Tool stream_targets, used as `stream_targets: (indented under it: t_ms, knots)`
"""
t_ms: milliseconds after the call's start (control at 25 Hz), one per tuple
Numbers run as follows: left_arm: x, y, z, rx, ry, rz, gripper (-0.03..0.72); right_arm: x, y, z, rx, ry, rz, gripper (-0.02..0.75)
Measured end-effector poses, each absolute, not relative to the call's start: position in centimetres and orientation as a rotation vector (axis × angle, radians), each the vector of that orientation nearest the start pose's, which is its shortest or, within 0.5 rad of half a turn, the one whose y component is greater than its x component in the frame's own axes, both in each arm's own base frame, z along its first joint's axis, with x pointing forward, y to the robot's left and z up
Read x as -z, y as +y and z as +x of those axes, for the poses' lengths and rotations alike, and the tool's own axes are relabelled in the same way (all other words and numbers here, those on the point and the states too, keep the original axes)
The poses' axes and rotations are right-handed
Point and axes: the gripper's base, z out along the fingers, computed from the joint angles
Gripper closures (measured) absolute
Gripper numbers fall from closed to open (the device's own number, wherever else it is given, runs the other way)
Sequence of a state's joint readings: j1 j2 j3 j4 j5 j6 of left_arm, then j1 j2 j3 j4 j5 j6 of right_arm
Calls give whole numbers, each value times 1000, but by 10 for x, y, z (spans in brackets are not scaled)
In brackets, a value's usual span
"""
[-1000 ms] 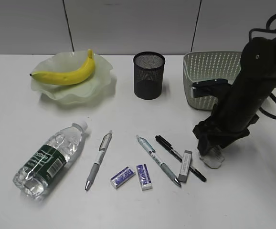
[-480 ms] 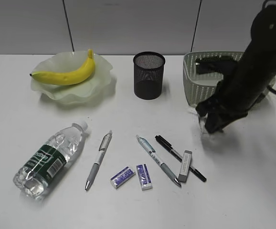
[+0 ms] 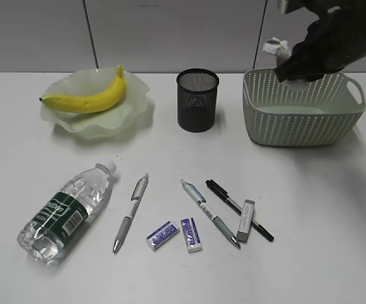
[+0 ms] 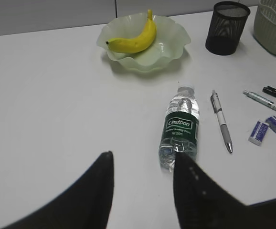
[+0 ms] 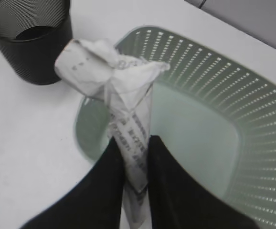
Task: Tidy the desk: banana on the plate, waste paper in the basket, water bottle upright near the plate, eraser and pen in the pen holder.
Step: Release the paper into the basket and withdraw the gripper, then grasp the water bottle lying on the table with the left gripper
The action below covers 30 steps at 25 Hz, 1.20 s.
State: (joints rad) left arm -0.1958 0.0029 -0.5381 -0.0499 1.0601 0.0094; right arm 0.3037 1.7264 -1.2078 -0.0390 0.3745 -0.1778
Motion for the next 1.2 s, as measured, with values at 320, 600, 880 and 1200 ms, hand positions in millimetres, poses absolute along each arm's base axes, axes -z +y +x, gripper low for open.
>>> stream_targets:
  t_ms: [320,600,880,1200]
  knots:
    - [-288,-2,-10,178,2001,209,378,-194,79,400,8,2324,-441,457]
    - [-288,-2,-10,181,2002,210,378,-209,76,388,-52,2405,-352,213]
    - [-288,-2,-10,183,2002,210,378,-272,67,330,-73,2557,-366,202]
    - [-288,-2,-10,183,2002,210,378,-322,47,209,-134,2539,-357,210]
